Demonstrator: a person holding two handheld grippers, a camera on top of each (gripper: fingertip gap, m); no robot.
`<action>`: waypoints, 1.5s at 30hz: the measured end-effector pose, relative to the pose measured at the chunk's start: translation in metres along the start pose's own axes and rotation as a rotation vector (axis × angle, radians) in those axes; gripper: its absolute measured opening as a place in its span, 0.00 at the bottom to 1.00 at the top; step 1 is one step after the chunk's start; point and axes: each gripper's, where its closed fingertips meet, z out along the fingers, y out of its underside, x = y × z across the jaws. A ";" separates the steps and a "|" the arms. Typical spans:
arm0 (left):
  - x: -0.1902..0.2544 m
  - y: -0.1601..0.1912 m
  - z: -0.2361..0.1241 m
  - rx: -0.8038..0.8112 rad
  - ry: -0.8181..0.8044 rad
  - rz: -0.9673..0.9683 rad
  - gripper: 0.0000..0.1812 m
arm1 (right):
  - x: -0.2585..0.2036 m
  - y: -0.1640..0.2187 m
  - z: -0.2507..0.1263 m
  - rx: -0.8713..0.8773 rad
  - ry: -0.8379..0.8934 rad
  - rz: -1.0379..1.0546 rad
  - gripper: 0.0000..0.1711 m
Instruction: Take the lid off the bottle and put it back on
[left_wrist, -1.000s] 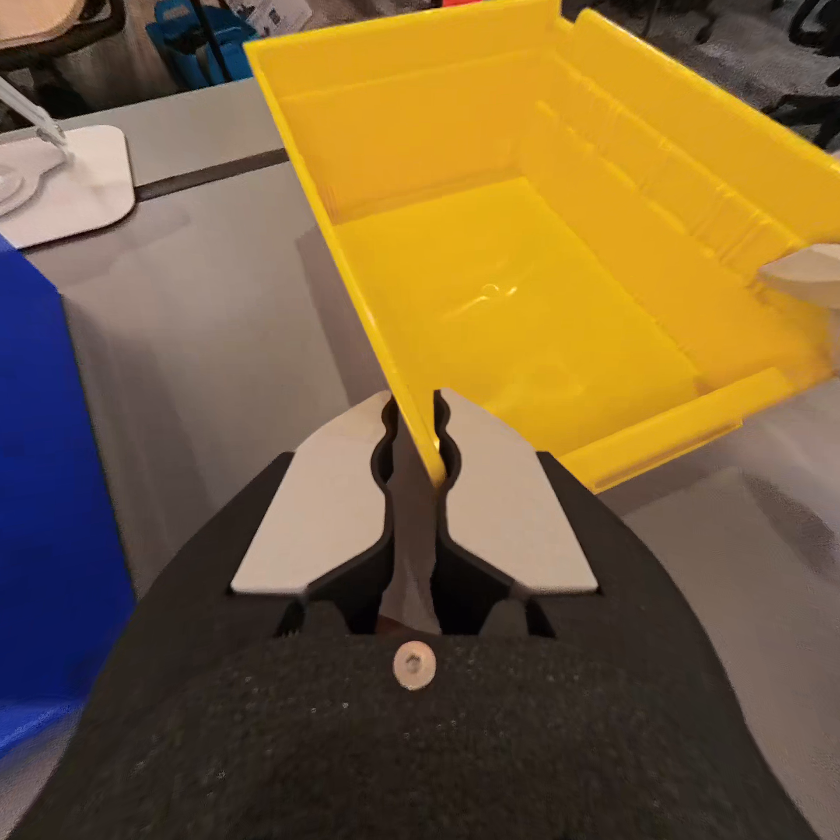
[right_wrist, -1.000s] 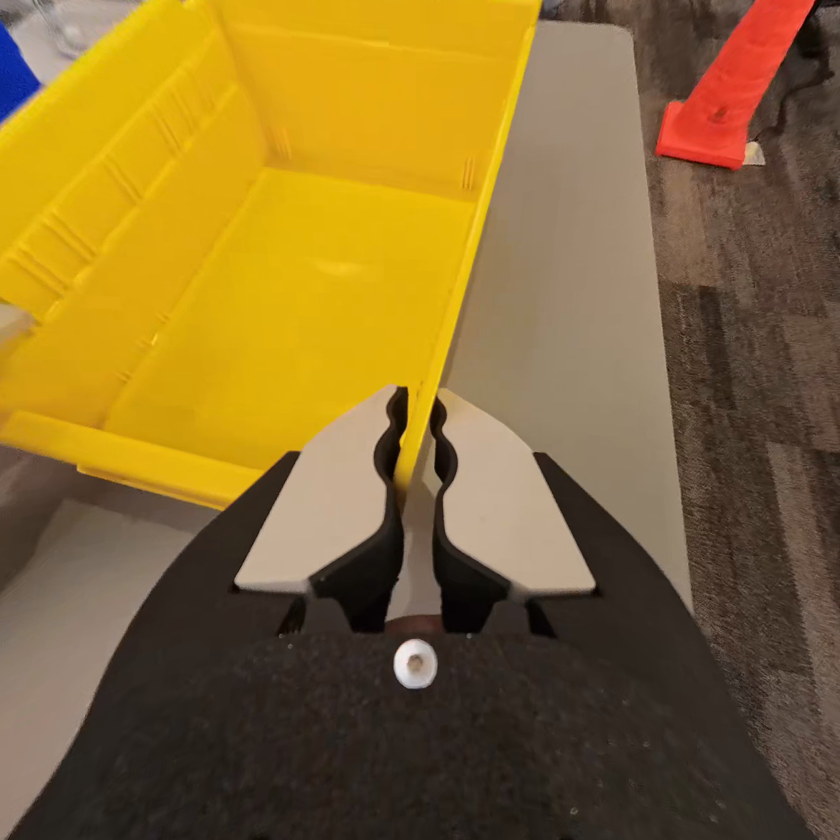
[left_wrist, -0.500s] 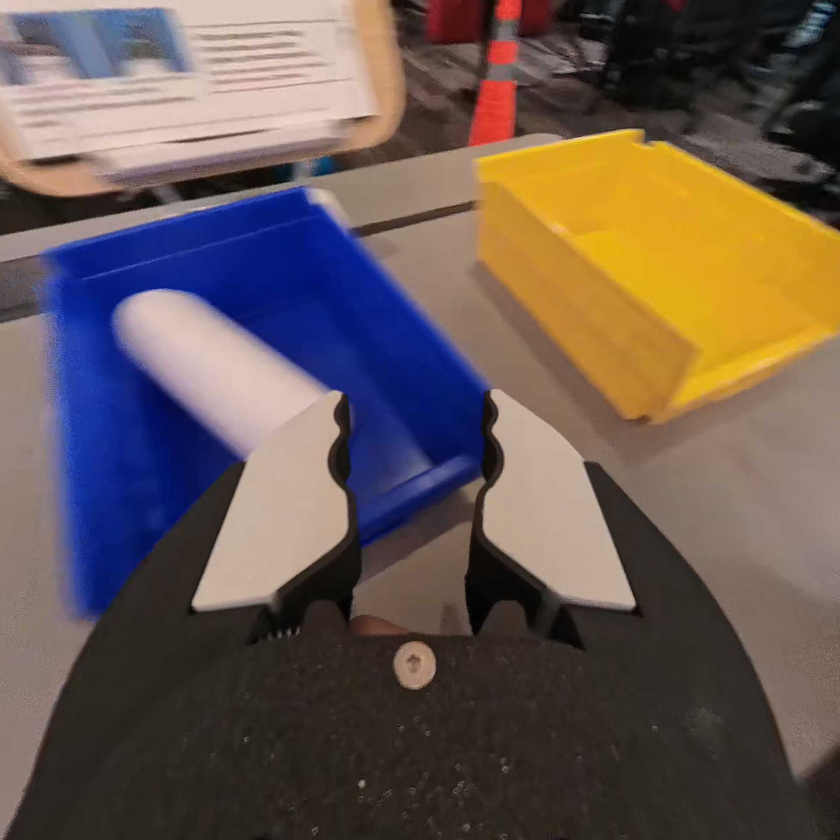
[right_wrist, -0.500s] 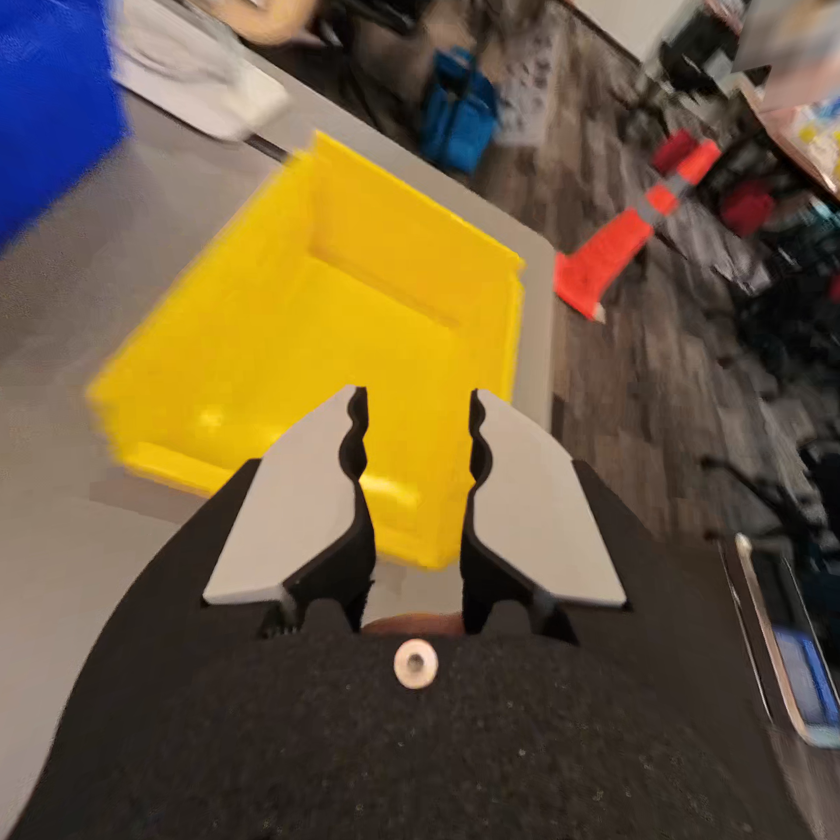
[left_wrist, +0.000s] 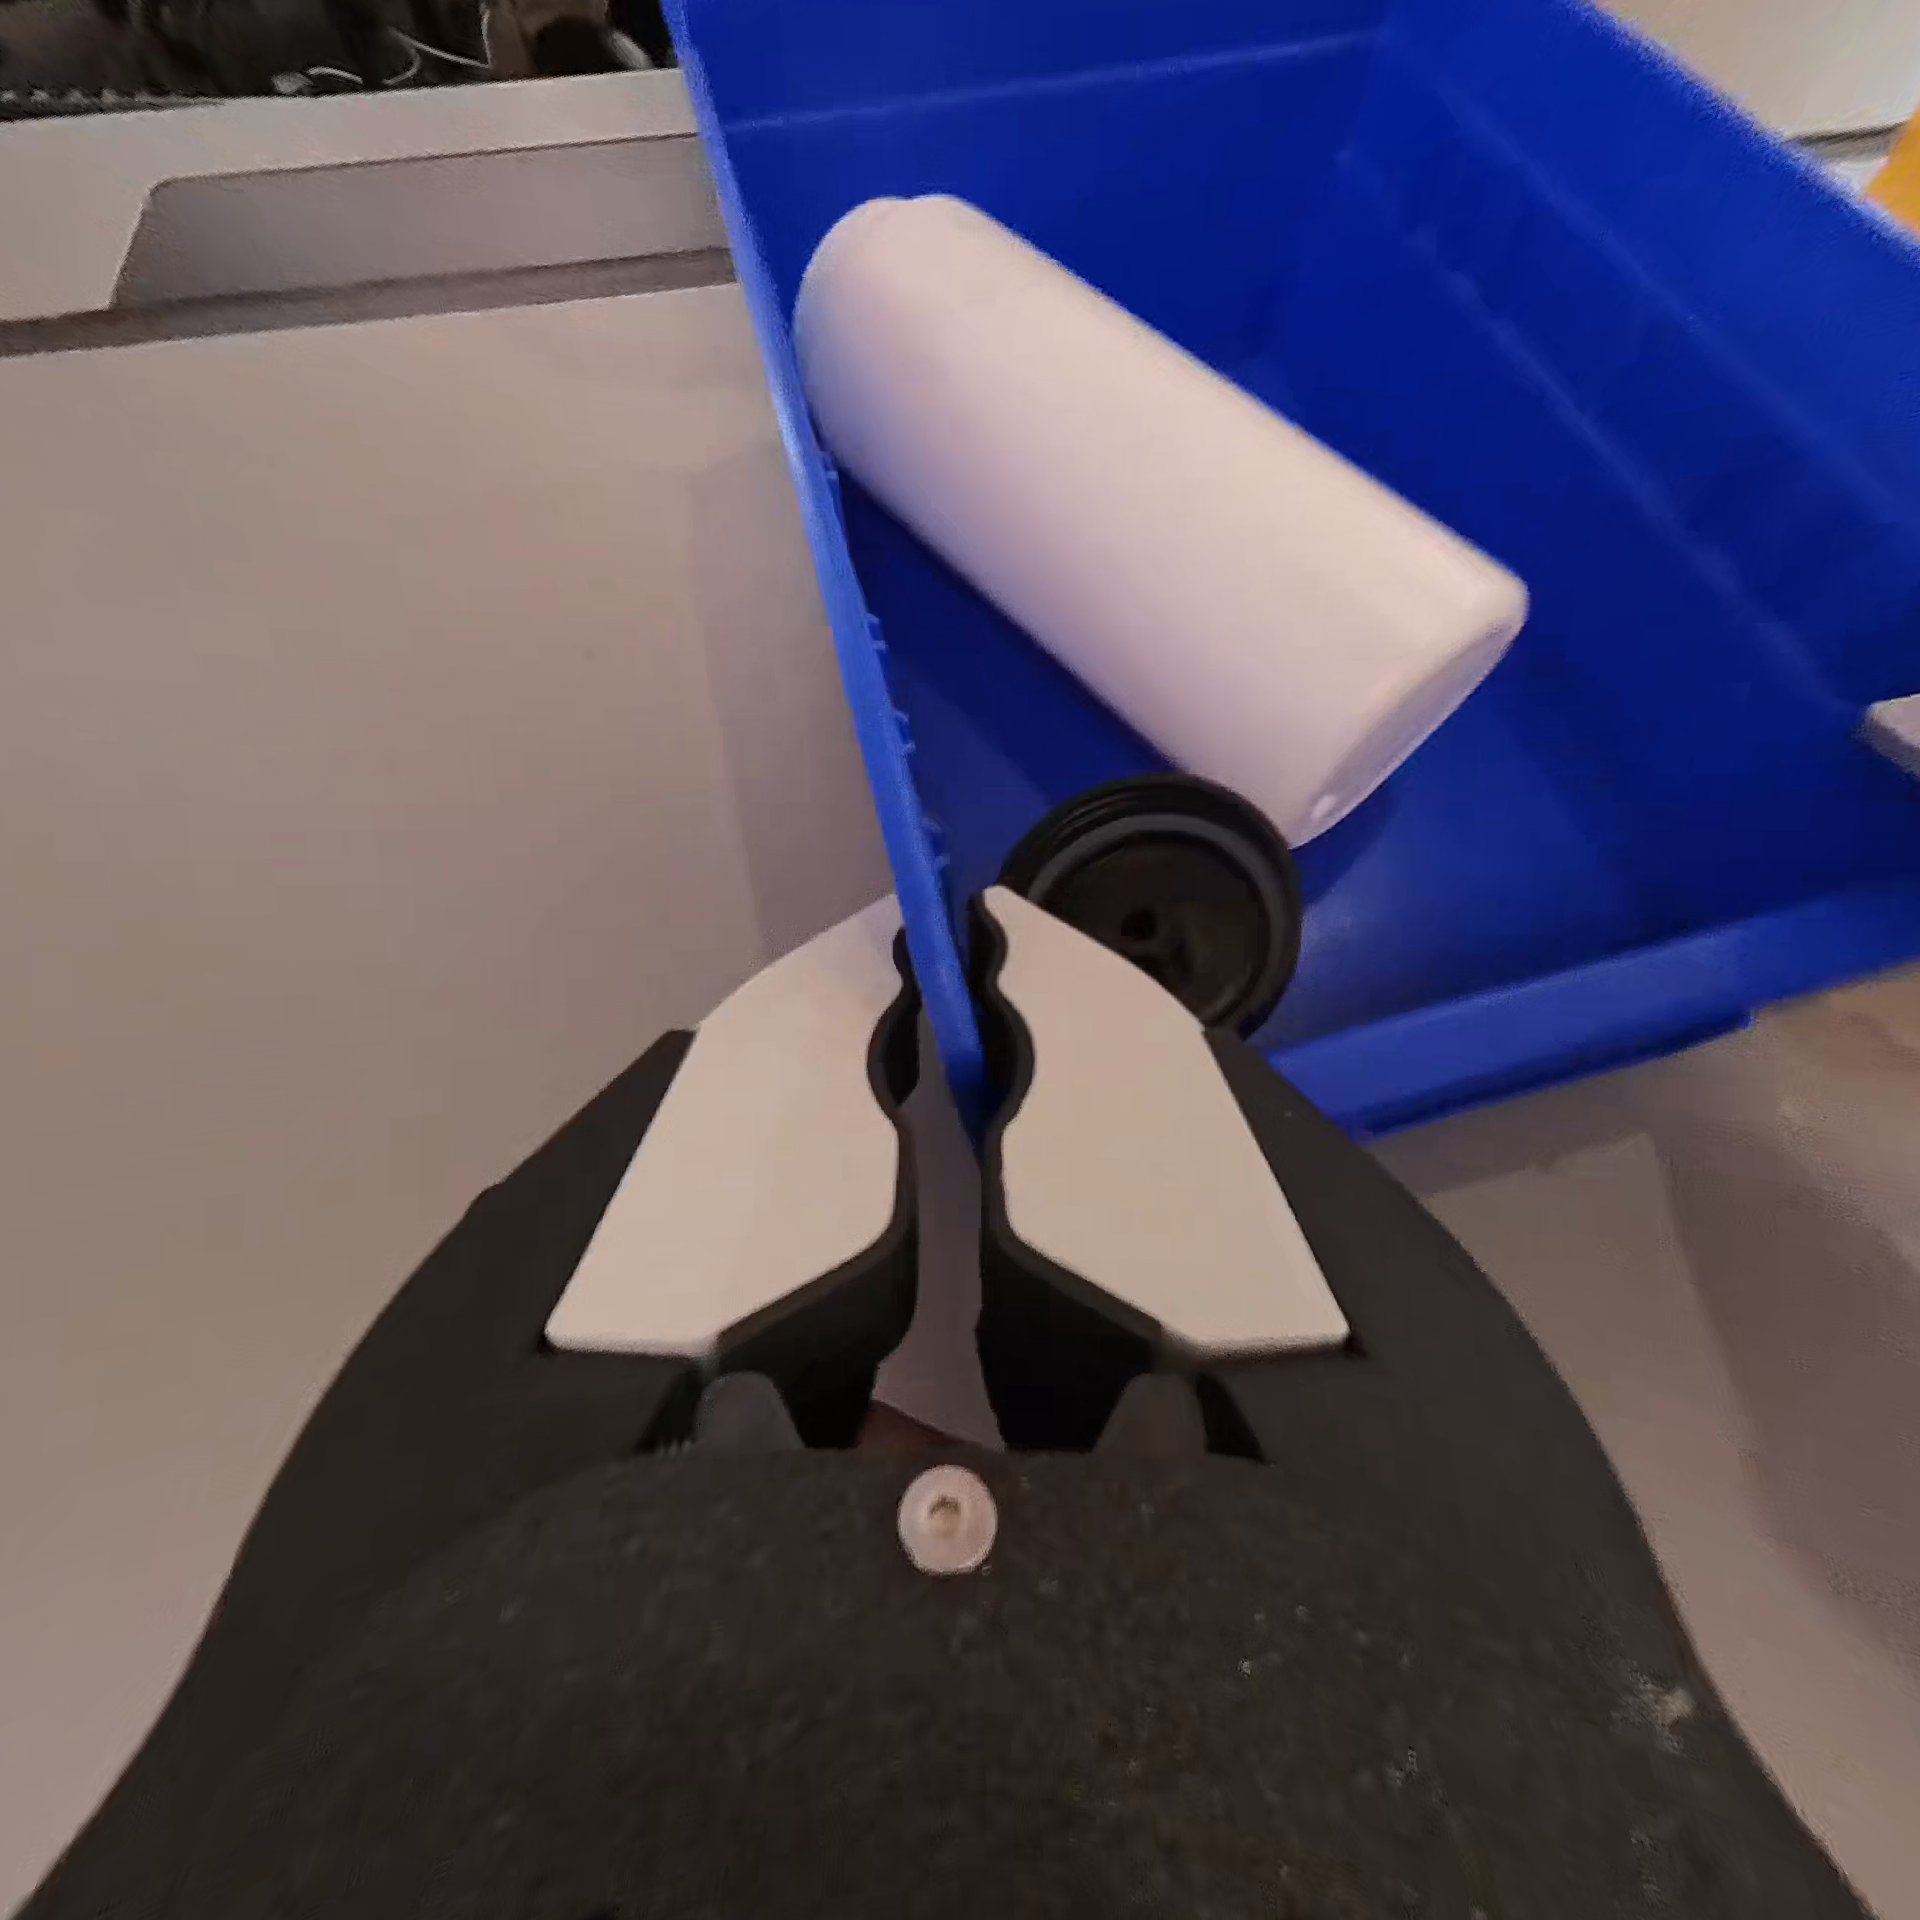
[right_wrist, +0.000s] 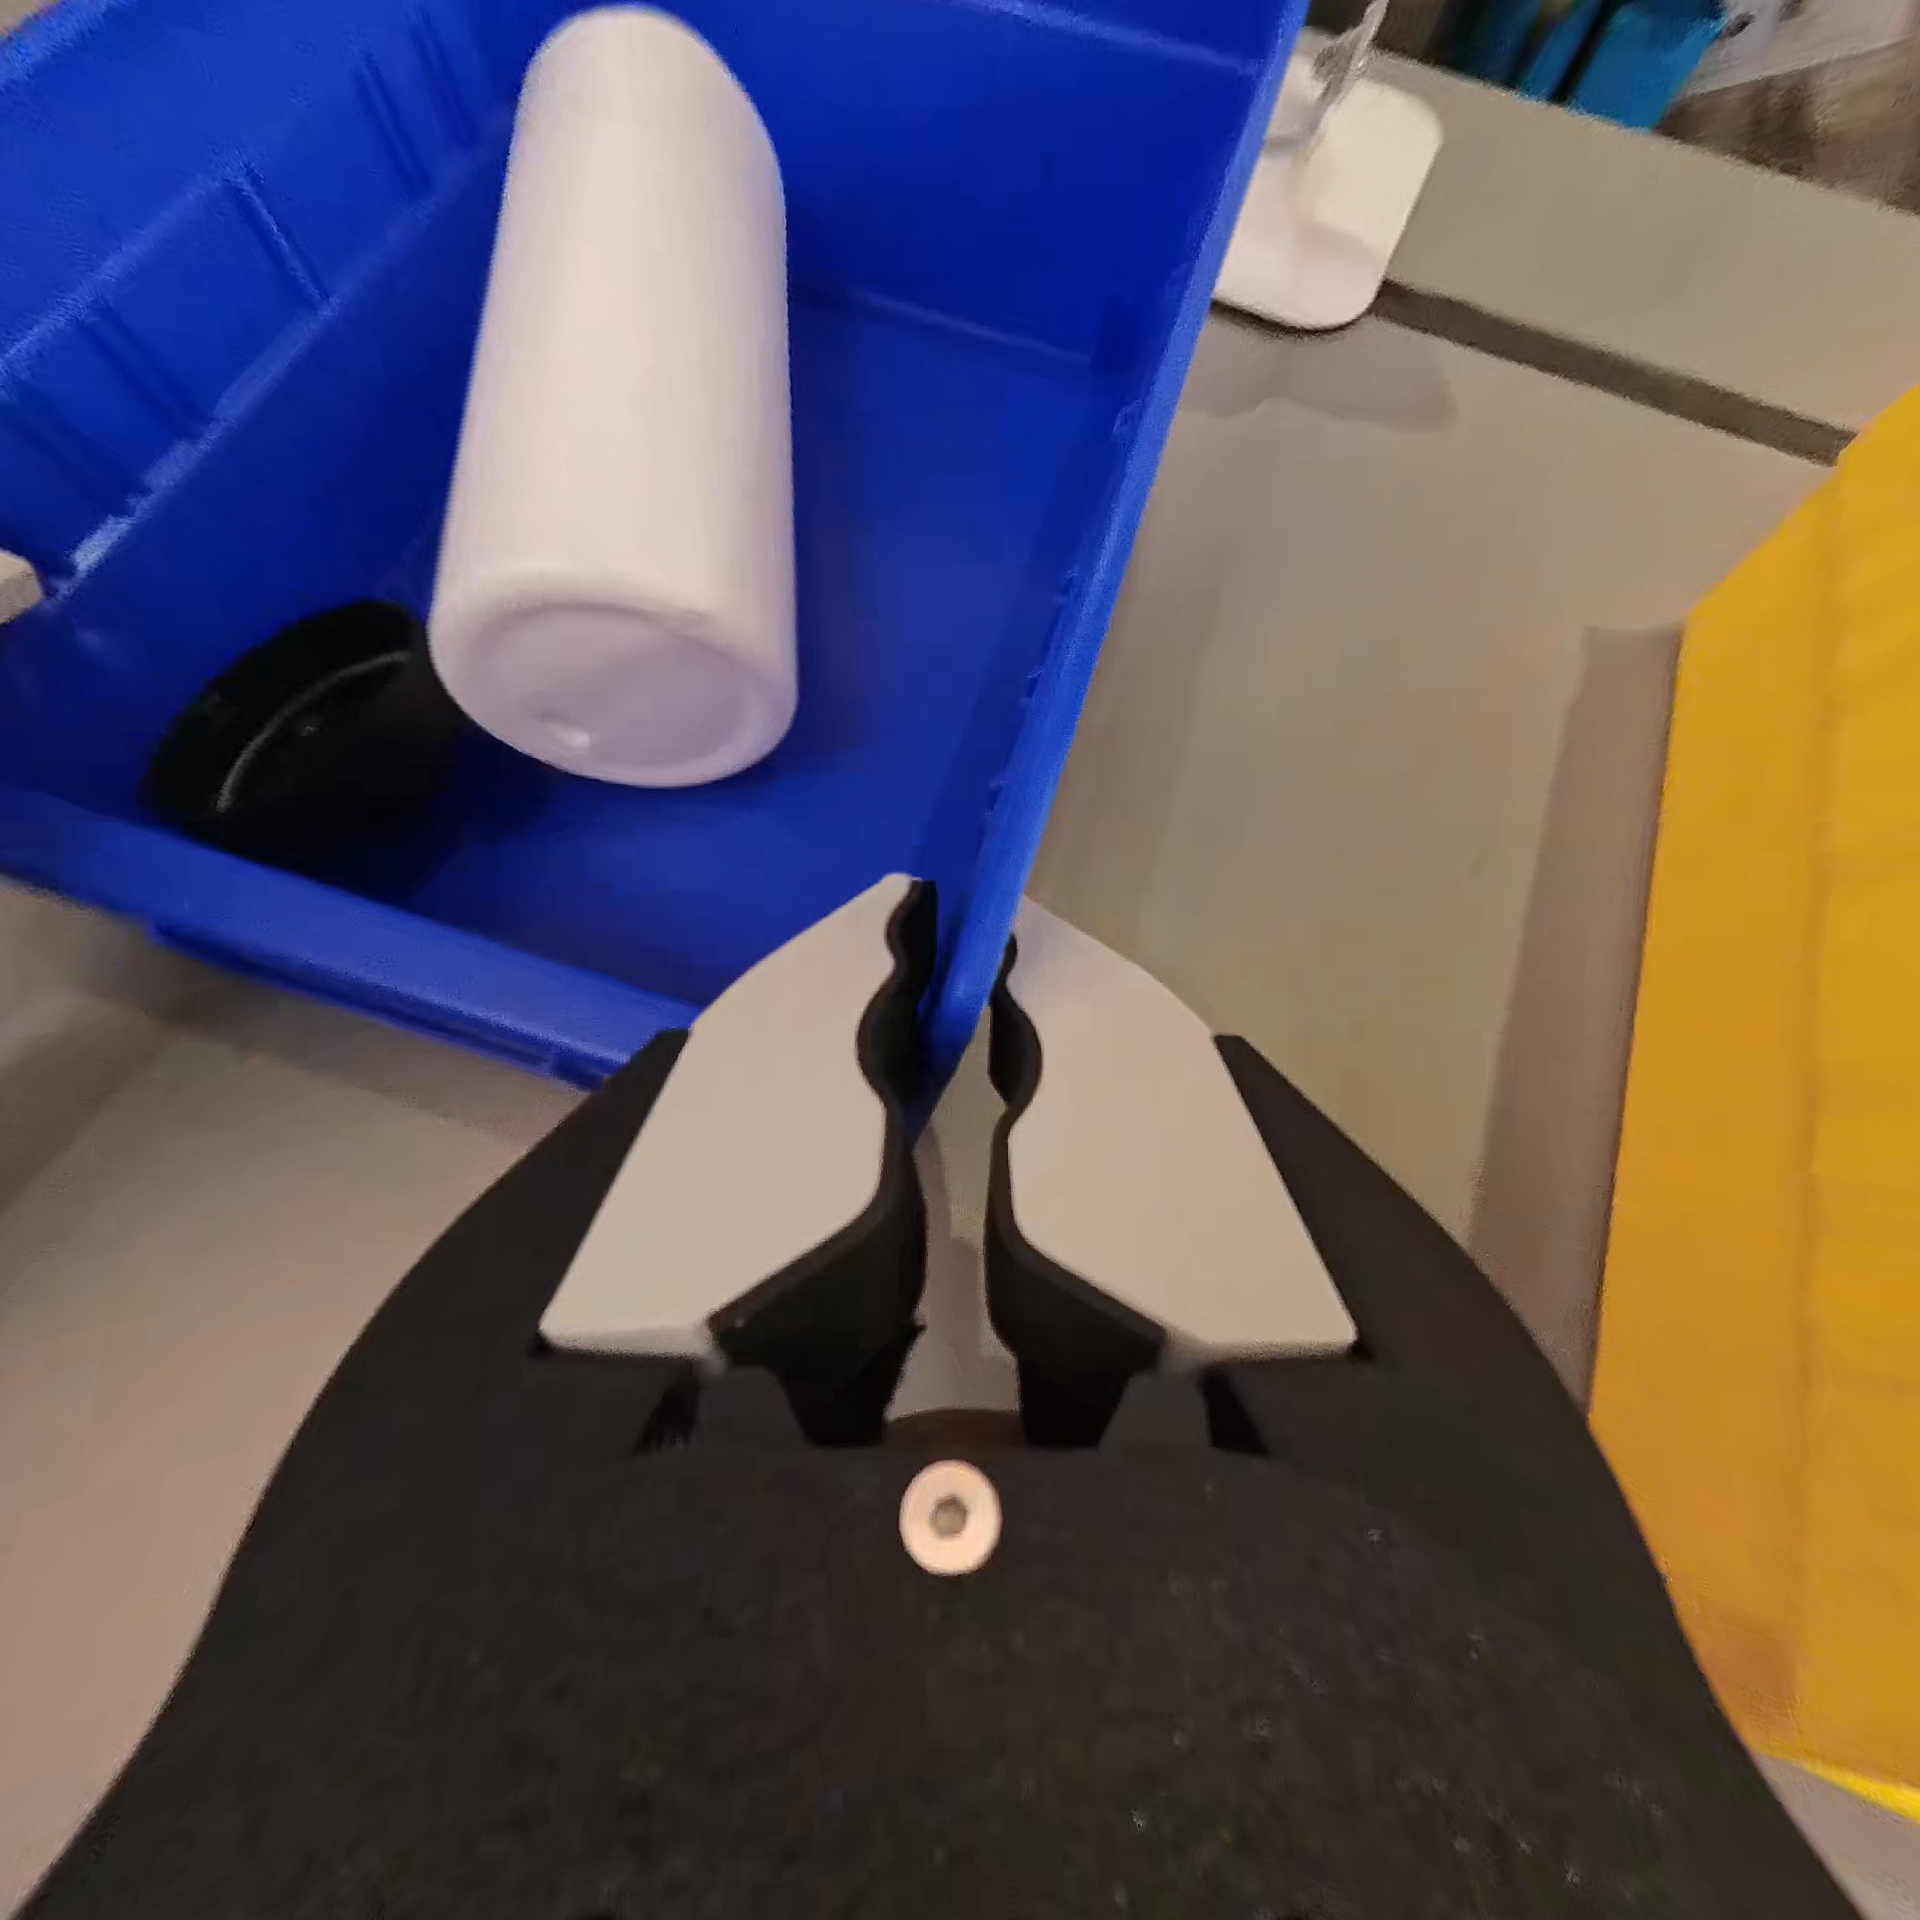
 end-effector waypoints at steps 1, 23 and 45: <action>-0.005 -0.001 -0.001 -0.004 0.000 -0.004 0.03 | -0.003 -0.003 0.000 0.020 0.032 0.004 0.04; -0.253 0.027 -0.039 0.000 -0.127 -0.178 0.02 | -0.244 -0.068 0.064 0.143 -0.064 -0.091 0.09; 0.032 0.030 -0.099 0.116 0.547 -0.257 0.34 | 0.095 0.047 -0.145 0.386 -0.009 0.151 0.24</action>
